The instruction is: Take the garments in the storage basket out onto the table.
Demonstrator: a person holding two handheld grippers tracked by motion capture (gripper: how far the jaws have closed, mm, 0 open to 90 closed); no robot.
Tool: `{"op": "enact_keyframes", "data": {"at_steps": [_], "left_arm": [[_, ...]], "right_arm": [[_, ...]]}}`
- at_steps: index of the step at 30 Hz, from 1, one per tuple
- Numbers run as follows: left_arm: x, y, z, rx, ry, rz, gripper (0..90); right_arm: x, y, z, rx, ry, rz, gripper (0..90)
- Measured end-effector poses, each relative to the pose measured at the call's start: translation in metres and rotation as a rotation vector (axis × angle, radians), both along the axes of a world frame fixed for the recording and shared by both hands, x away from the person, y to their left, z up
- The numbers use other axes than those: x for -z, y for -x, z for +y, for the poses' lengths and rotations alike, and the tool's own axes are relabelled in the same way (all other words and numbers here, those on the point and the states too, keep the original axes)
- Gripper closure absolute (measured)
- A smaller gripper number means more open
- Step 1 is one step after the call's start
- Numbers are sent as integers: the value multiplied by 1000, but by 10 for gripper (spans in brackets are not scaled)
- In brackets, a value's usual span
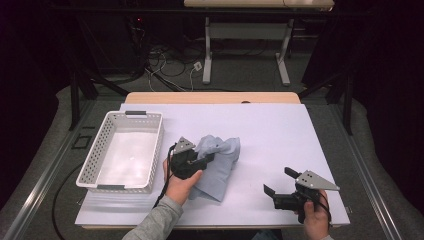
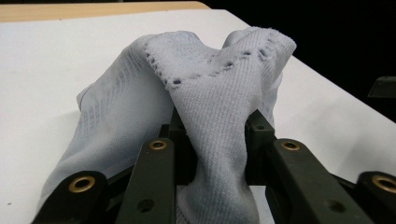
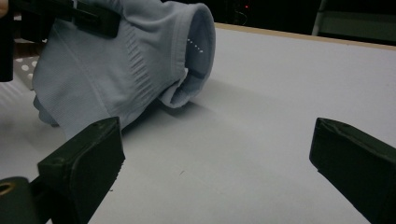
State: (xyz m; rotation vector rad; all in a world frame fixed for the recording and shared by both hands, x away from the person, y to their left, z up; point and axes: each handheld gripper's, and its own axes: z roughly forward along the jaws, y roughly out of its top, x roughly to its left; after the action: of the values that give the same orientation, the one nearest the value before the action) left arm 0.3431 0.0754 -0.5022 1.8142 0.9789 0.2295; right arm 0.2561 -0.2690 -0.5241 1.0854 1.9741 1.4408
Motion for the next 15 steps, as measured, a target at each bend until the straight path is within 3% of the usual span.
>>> {"op": "enact_keyframes", "data": {"at_steps": [8, 15], "left_arm": [[7, -2, -4, 1, 22, 8, 696], [5, -2, -2, 3, 52, 12, 621]], "right_arm": [[0, 0, 0, -2, 0, -3, 28], [0, 0, 0, -2, -2, -4, 29]]}}
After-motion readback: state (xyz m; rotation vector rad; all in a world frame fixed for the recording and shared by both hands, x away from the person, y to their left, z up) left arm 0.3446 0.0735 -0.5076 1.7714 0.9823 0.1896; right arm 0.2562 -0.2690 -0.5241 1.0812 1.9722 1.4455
